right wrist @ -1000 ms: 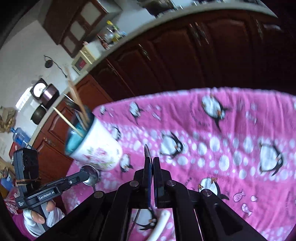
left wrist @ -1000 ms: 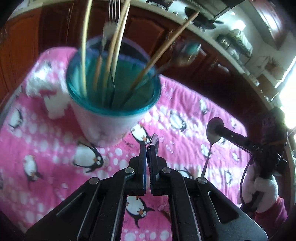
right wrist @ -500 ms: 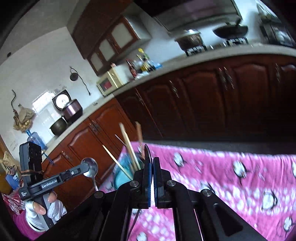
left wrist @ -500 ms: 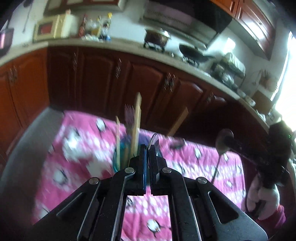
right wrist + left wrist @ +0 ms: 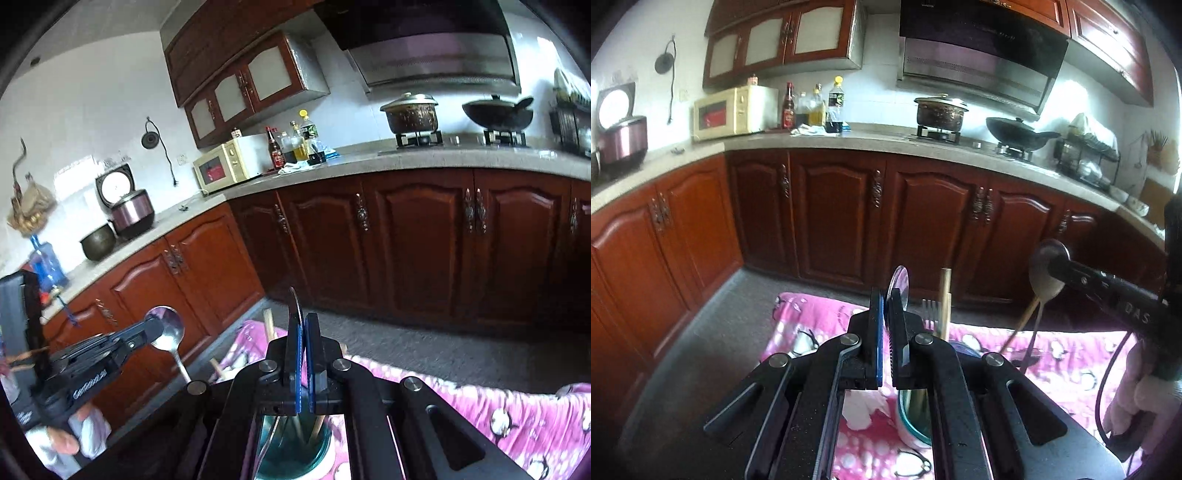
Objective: Organize utensils
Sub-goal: 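Lift both spoons with both tools and carry them above the holder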
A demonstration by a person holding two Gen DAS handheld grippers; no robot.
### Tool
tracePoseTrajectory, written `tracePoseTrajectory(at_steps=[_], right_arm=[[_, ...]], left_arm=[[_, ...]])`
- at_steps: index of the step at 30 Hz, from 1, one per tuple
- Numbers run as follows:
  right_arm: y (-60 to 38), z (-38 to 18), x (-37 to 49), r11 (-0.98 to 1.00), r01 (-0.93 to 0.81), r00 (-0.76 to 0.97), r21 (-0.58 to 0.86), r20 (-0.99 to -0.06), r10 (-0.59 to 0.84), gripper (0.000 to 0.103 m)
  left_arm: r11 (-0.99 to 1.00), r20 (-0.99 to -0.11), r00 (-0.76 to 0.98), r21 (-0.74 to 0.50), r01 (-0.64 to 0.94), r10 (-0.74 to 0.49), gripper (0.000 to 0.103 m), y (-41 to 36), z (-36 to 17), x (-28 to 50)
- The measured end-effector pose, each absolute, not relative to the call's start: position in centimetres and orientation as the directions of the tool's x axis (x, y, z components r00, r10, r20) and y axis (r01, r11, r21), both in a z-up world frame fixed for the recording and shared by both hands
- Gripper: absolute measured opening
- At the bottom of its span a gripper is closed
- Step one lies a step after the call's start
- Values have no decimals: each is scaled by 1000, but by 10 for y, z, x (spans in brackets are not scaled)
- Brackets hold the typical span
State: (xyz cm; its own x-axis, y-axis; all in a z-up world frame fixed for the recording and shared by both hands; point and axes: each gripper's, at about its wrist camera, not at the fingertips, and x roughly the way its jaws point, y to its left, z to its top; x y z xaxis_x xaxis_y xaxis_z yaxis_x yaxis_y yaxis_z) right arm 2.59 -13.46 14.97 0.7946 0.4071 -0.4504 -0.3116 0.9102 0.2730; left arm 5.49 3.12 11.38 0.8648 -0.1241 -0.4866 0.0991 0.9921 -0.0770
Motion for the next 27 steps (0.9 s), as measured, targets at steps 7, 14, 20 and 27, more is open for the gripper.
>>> tracePoseTrajectory(at_steps=[7,14,20,27], right_arm=[[-115,135,48,941,-286,821,179,-461,337,1],[-103,121,60,957,-270,839,102,-463,286,1],[-87,106,57,957,-290,844,-4,-473,254,1],[-86,92,44,945,-328,804,8,-523,283,1]], left_arm=[[996,-476,876,-4,91,-82,1,22,91,63],[997,-457,888,44,71,-43,1,15,76,69],[994,-465,885,74,75,-32,1,8,61,70],[995,-512,858,58,78,-38,1,5,47,70]])
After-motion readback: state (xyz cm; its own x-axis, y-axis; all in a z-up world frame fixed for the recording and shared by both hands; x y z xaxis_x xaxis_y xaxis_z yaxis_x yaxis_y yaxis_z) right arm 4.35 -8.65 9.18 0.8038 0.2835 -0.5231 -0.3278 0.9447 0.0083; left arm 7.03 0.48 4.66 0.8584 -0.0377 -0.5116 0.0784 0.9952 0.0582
